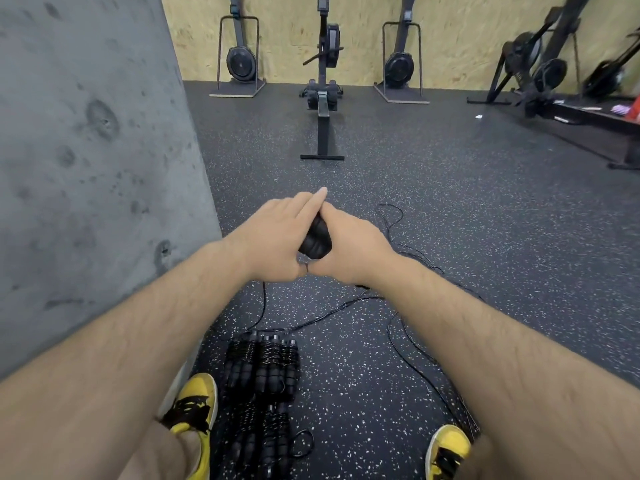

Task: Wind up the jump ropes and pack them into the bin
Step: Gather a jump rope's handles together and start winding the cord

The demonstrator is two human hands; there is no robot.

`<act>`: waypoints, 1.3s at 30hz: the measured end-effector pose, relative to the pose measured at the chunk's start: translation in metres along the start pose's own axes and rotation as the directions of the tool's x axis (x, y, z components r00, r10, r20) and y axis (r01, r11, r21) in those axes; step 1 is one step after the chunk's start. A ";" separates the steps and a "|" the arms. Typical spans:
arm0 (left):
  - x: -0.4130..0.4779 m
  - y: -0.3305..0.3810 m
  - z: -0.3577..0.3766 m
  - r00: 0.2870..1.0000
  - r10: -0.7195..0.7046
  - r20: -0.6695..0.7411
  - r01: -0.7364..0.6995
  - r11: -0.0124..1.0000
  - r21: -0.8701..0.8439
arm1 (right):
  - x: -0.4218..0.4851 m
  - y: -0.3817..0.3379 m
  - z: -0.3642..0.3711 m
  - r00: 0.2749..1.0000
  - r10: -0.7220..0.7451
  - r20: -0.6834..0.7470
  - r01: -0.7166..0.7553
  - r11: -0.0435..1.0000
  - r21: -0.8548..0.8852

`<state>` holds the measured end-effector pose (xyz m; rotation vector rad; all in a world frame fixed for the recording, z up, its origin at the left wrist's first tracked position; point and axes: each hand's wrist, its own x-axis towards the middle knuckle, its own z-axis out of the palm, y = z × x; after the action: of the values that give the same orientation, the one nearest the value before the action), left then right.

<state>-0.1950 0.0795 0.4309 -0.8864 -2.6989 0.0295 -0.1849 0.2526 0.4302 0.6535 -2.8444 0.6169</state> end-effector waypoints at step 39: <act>-0.010 -0.013 -0.016 0.936 0.000 -0.351 0.019 0.999 0.051 | -0.013 0.007 -0.025 0.938 0.215 -0.273 0.000 0.785 0.619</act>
<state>-0.1906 0.0618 0.4454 -0.7782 -2.3579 -0.0539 -0.1747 0.2745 0.4473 0.4002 -2.3475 1.5492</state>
